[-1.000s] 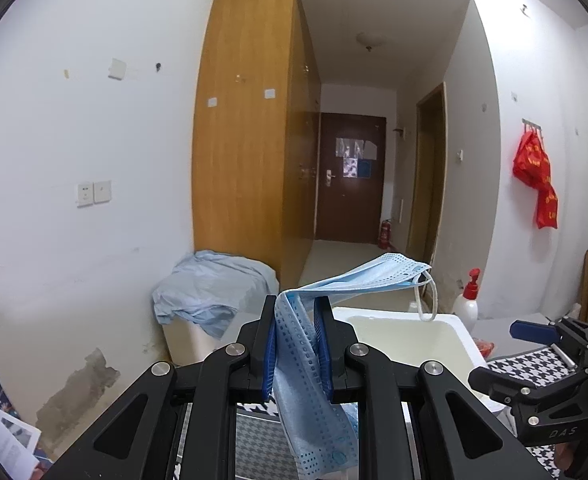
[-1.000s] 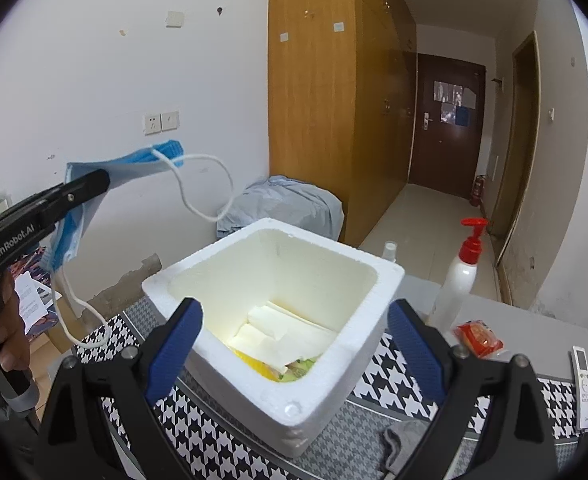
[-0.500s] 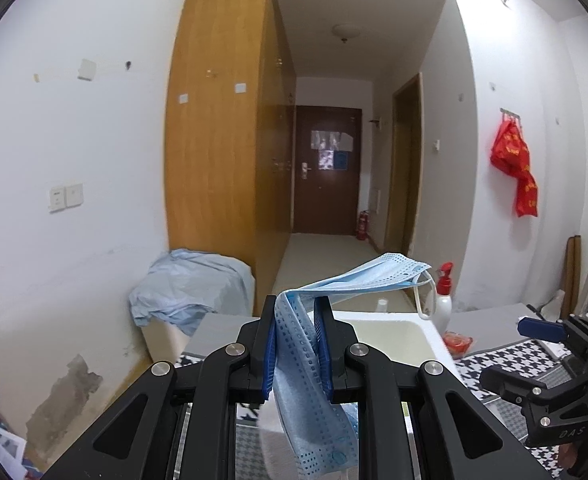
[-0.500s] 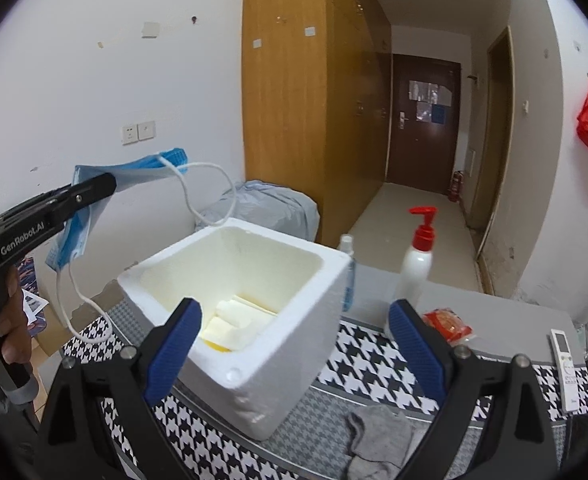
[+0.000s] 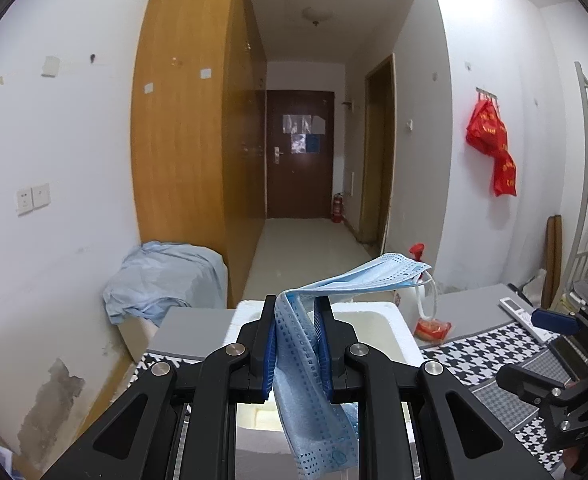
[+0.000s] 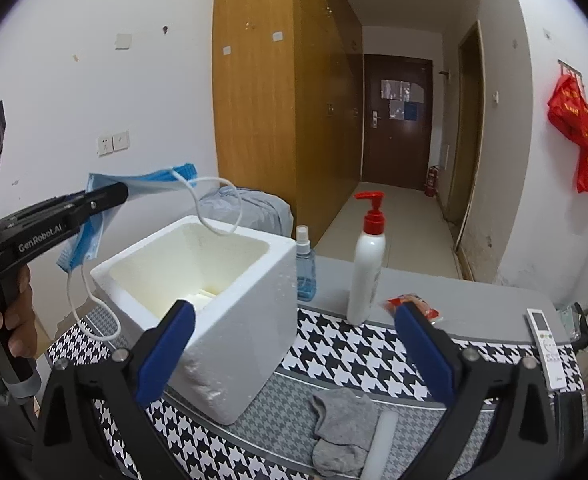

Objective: Organize soft objects
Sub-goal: 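Lower the blue mask into the foam box and open the left tool, then withdraw both tools from the foam box toward the grey sock, then move the left tool down toward the grey sock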

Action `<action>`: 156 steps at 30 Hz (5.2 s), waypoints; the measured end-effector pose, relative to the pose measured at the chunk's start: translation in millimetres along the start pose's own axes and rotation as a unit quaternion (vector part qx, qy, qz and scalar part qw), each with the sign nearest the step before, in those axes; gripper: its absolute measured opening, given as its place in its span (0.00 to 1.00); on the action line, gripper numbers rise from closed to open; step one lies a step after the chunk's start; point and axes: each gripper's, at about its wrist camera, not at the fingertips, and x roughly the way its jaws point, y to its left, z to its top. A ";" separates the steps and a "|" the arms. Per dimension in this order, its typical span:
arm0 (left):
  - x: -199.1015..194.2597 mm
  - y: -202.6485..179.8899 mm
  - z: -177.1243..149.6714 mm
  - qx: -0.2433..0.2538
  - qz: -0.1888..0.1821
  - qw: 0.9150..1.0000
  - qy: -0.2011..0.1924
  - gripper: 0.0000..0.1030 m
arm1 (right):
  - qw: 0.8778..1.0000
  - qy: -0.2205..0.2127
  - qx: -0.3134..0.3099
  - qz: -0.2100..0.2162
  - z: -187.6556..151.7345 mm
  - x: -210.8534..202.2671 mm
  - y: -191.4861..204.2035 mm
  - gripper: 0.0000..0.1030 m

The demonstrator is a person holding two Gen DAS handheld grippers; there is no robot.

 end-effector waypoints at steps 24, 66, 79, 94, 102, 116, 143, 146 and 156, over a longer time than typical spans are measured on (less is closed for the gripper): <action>56.5 2.9 -9.9 -0.008 0.008 0.997 0.077 0.50 | 1.000 0.003 0.020 -0.024 -9.7 -1.6 -18.7 0.99; -49.1 -30.5 -43.6 0.000 -0.025 0.999 0.024 0.99 | 0.999 -0.029 0.009 -0.017 -31.5 -60.5 4.7 0.99; -75.6 -49.1 -68.3 0.005 -0.053 0.998 0.026 0.99 | 0.999 -0.038 0.005 -0.016 -54.8 -85.3 12.0 0.99; -85.5 -74.0 -92.8 0.020 -0.069 0.997 0.014 0.99 | 0.998 -0.037 0.021 -0.040 -82.0 -98.3 2.6 0.99; -71.8 -89.2 -96.3 0.020 -0.102 0.994 0.029 0.99 | 0.997 -0.036 0.033 -0.057 -89.0 -101.7 -11.2 0.99; -51.5 -115.7 -103.9 0.049 -0.131 0.989 0.048 0.99 | 0.994 -0.021 0.057 -0.090 -103.3 -97.6 -36.3 0.99; 5.6 -129.7 -129.0 0.071 -0.135 0.981 0.116 0.99 | 0.989 0.044 0.083 -0.113 -130.8 -56.6 -68.3 0.99; 10.8 -129.5 -130.4 0.072 -0.141 0.980 0.124 0.99 | 0.988 0.050 0.086 -0.116 -133.7 -52.1 -71.2 0.99; 35.7 -136.6 -132.9 0.077 -0.145 0.975 0.152 0.99 | 0.987 0.063 0.093 -0.117 -139.4 -42.7 -81.6 0.99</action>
